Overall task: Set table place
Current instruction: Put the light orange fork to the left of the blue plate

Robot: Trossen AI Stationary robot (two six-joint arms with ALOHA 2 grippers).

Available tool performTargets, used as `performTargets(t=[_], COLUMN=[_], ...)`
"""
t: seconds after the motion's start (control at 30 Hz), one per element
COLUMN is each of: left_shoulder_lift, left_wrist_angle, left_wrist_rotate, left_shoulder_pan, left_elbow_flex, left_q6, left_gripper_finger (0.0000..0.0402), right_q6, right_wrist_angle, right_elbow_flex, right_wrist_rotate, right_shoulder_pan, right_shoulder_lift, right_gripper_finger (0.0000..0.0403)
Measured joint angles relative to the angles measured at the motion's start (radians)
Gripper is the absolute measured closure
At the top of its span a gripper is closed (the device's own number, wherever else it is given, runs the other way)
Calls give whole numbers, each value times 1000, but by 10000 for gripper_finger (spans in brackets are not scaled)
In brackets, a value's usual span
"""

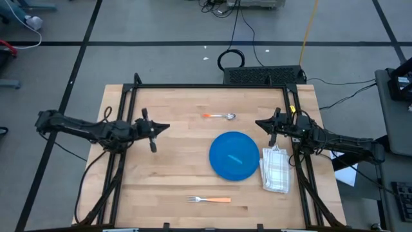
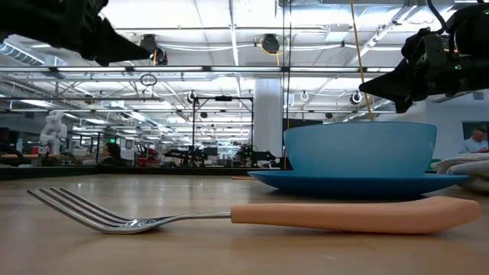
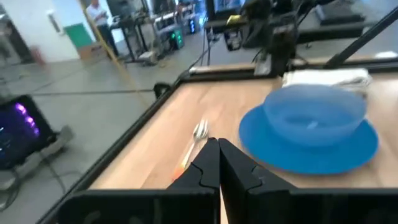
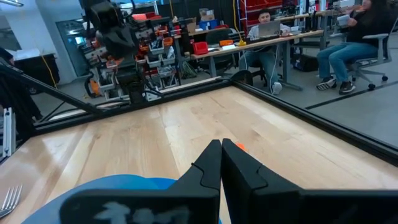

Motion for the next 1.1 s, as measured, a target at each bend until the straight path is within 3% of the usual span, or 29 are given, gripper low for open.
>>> performTargets(t=[0.17, 0.3, 1.1], left_shoulder_lift=[-1, -1, -1], left_wrist_angle=[256, 356, 380], left_wrist_rotate=[24, 24, 17], left_shoulder_pan=[-12, -11, -12], left_elbow_flex=[-131, -204, -236], left_q6=[40, 34, -11], left_gripper_finger=[401, 401, 393], right_q6=[0, 0, 0], right_wrist_angle=[0, -1, -2], right_elbow_flex=[0, 0, 0], right_wrist_rotate=[0, 0, 0], right_shoulder_pan=[0, 0, 0], right_shoulder_lift=[0, 0, 0], right_gripper_finger=[403, 403, 403])
